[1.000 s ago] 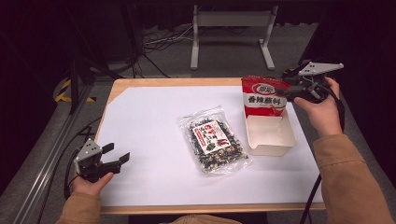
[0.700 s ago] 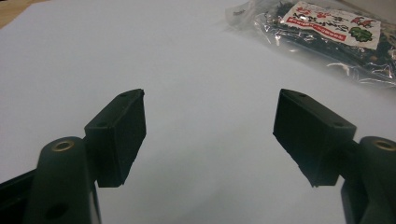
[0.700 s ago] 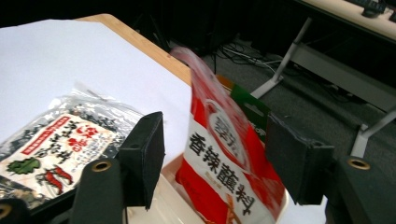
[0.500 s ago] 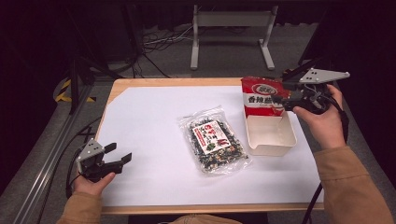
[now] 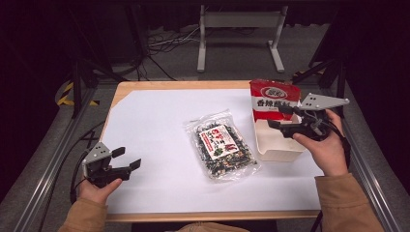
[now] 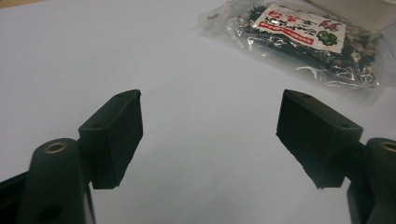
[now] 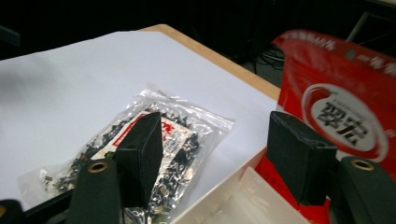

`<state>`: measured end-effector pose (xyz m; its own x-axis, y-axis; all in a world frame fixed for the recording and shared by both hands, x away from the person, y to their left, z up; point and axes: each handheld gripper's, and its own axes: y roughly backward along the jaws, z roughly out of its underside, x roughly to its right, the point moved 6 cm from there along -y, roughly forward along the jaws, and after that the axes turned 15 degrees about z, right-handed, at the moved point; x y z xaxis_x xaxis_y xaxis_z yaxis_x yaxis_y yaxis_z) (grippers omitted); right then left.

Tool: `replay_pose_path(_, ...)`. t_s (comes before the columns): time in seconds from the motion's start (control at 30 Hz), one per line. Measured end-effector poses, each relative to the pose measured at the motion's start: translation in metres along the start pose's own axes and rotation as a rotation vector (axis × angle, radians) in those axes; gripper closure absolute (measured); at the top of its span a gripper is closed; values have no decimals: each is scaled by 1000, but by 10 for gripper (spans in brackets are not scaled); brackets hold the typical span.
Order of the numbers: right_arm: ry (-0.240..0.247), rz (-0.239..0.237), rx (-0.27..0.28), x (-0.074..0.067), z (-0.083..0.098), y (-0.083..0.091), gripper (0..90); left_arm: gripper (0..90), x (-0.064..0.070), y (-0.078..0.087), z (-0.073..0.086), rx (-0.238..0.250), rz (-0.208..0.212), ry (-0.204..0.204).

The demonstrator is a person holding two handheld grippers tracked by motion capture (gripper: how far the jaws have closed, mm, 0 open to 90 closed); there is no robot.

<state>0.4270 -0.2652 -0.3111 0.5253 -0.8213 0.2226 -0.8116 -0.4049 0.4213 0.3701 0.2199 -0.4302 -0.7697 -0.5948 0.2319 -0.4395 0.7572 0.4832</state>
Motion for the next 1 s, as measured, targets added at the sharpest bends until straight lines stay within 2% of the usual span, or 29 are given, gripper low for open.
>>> replay_pose_path(0.1, -18, -18, 8, -8, 7, -2, 355, 222, 4, -4, -6, -10, 17, 6)
replay_pose_path(0.27, -51, -31, 30, -14, 15, -6, 350, 233, 7, -11, -17, -29, 30, 11)
replay_pose_path(0.33, -36, -34, 21, -16, 17, -7, 347, 234, 8, -15, -21, -33, 46, 22)
replay_pose_path(0.43, -37, -32, 30, -16, 16, -4, 345, 244, 7, -26, -29, -60, 38, 20)
replay_pose_path(0.53, -36, -29, 36, -16, 16, -3, 345, 247, 7, -33, -35, -69, 49, 25)
replay_pose_path(0.57, -36, -33, 36, -16, 16, -3, 344, 248, 7, -40, -41, -73, 52, 20)
replay_pose_path(0.8, -35, -40, 47, -19, 15, 0, 338, 239, 7, -61, -58, -91, 78, 21)
replay_pose_path(0.83, -35, -43, 55, -20, 14, 0, 333, 237, 8, -70, -63, -107, 78, 21)
replay_pose_path(0.87, -35, -43, 55, -20, 14, 0, 333, 239, 8, -70, -63, -107, 78, 21)
replay_pose_path(1.0, -36, -39, 53, -19, 15, 1, 328, 242, 9, -90, -72, -127, 102, 12)
